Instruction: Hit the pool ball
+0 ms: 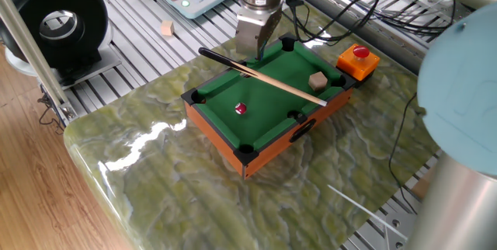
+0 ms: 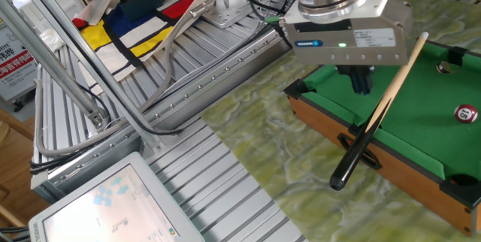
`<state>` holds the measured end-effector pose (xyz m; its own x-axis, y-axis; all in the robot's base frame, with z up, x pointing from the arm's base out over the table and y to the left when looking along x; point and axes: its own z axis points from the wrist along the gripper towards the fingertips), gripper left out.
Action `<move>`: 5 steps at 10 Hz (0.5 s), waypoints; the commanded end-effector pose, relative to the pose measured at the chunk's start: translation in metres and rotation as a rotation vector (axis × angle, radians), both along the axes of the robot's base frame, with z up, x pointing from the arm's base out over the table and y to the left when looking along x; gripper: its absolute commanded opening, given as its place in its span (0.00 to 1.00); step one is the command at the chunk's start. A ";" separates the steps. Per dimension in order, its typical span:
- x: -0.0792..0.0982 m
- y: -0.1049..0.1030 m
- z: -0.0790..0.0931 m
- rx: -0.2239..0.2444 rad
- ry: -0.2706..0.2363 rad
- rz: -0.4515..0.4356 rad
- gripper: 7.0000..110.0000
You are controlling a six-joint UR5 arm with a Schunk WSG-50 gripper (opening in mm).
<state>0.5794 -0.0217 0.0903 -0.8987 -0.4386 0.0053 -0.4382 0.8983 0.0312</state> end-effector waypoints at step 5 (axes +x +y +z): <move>-0.013 0.005 -0.006 0.065 -0.018 0.071 0.15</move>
<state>0.5682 -0.0204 0.0845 -0.8701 -0.4926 -0.0154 -0.4926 0.8684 0.0570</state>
